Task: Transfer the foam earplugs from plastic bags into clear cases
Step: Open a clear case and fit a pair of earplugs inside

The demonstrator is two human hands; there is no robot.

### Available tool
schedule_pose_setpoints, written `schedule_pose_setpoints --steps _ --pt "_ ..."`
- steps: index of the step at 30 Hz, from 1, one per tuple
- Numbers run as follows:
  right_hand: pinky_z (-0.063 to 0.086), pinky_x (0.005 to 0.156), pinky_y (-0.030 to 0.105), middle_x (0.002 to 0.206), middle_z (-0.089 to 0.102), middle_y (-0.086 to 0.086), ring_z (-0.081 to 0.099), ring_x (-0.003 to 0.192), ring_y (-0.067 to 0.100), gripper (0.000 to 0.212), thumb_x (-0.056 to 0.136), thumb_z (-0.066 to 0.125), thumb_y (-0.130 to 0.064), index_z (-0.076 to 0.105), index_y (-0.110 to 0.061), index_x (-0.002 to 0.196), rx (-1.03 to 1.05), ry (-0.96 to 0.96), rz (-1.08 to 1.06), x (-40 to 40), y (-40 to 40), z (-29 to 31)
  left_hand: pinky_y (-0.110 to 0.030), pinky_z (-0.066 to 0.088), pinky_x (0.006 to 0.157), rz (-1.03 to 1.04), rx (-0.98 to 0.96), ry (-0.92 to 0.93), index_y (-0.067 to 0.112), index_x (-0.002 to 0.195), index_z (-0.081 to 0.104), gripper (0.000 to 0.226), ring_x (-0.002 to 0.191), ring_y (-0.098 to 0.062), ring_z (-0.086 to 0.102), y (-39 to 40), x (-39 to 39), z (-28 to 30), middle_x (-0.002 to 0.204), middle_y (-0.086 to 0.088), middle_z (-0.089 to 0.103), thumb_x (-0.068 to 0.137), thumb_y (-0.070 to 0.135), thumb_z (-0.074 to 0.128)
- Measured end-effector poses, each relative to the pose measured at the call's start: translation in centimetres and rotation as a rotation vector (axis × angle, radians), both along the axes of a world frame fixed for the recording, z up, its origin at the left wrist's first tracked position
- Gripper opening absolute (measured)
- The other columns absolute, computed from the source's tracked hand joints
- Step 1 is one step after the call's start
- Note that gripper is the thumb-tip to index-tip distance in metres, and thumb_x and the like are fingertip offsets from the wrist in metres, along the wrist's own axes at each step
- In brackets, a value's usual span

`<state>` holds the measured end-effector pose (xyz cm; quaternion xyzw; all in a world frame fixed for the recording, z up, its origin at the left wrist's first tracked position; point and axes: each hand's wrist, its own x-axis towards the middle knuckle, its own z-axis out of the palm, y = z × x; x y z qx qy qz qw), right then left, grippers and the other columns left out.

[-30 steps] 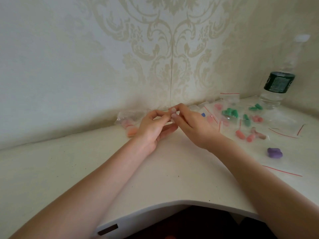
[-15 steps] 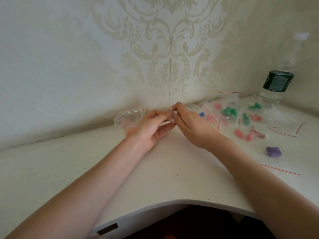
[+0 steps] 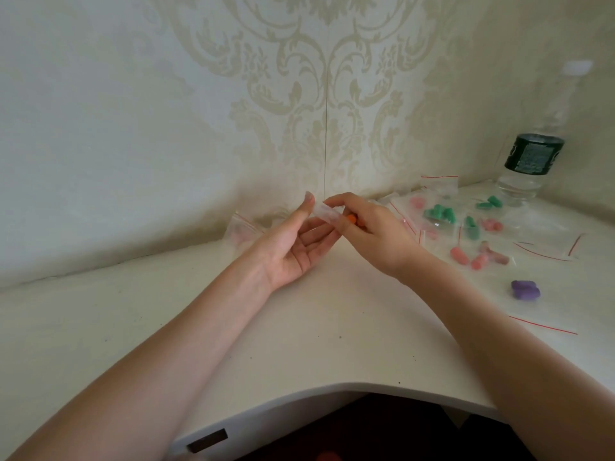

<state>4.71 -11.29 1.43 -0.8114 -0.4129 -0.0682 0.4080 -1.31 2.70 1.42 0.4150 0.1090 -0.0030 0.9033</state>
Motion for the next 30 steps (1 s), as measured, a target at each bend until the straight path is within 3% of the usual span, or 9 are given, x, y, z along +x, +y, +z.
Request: schedule_pose_setpoints --steps 5,8,10,12,15,19,22,30 --pt "0.035 0.060 0.006 0.067 0.047 -0.008 0.045 0.062 -0.006 0.023 0.095 0.052 -0.039 0.054 -0.017 0.101 -0.033 -0.050 -0.104 -0.10 -0.03 -0.17 -0.028 0.058 0.079 0.006 0.123 -0.036 0.006 0.088 0.070 0.034 0.086 -0.019 0.072 -0.25 0.28 -0.33 0.096 -0.014 0.073 0.091 0.038 0.056" --pt "0.033 0.054 0.017 0.063 0.047 -0.007 0.045 0.057 0.002 0.026 0.092 0.054 -0.045 0.058 -0.019 0.096 -0.040 -0.096 -0.160 0.28 -0.16 -0.14 -0.030 0.059 0.078 0.012 0.137 -0.033 0.005 0.078 0.069 0.025 0.089 -0.022 0.071 -0.38 0.28 -0.50 0.097 -0.013 0.072 0.086 0.028 0.064" --pt "0.034 0.056 0.021 0.063 0.043 -0.010 0.044 0.058 0.001 0.026 0.090 0.056 -0.046 0.063 -0.025 0.104 -0.060 -0.145 -0.162 0.42 -0.34 -0.01 -0.032 0.059 0.076 0.031 0.069 -0.008 -0.001 0.094 0.066 0.035 0.086 -0.023 0.071 -0.18 0.16 -0.32 0.095 -0.015 0.070 0.075 0.028 0.071" --pt "0.034 0.058 0.013 0.064 0.040 -0.015 0.046 0.064 -0.007 0.032 0.091 0.058 -0.040 0.063 -0.026 0.119 -0.031 -0.187 -0.123 0.34 -0.27 0.06 -0.031 0.060 0.069 0.038 0.031 0.009 -0.006 0.105 0.063 0.055 0.082 -0.024 0.071 -0.01 0.16 -0.19 0.092 -0.017 0.070 0.066 0.032 0.074" --pt "0.035 0.060 0.012 0.068 0.046 -0.015 0.047 0.065 -0.005 0.029 0.095 0.055 -0.032 0.064 -0.024 0.122 -0.028 -0.250 -0.087 0.26 0.10 -0.09 -0.031 0.059 0.066 0.018 0.075 -0.015 -0.001 0.096 0.065 0.049 0.082 -0.024 0.072 -0.07 0.02 -0.12 0.089 -0.016 0.071 0.066 0.036 0.072" --pt "0.032 0.057 0.020 0.063 0.050 -0.005 0.046 0.059 0.005 0.020 0.097 0.050 -0.021 0.068 -0.022 0.088 -0.039 -0.286 -0.009 0.40 -0.12 -0.27 -0.031 0.060 0.070 0.036 0.169 -0.027 0.002 0.095 0.066 0.037 0.081 -0.022 0.072 -0.09 0.14 -0.26 0.088 -0.017 0.072 0.083 0.037 0.063" --pt "0.026 0.053 0.022 0.058 0.039 -0.009 0.039 0.054 0.007 0.024 0.094 0.044 -0.020 0.045 -0.022 0.070 -0.092 -0.334 -0.022 0.40 -0.13 -0.25 -0.029 0.059 0.067 0.047 0.203 -0.038 0.001 0.088 0.067 0.033 0.079 -0.022 0.072 -0.19 0.24 -0.34 0.084 -0.017 0.073 0.089 0.033 0.059" --pt "0.025 0.057 0.030 0.082 0.057 0.011 0.052 0.075 0.026 0.020 0.095 0.046 -0.008 0.063 0.000 0.100 -0.182 -0.390 -0.085 0.26 0.26 -0.22 -0.027 0.058 0.063 0.028 0.151 -0.097 -0.004 0.089 0.062 0.031 0.077 -0.020 0.072 -0.49 0.30 -0.37 0.082 -0.013 0.072 0.094 0.025 0.052"
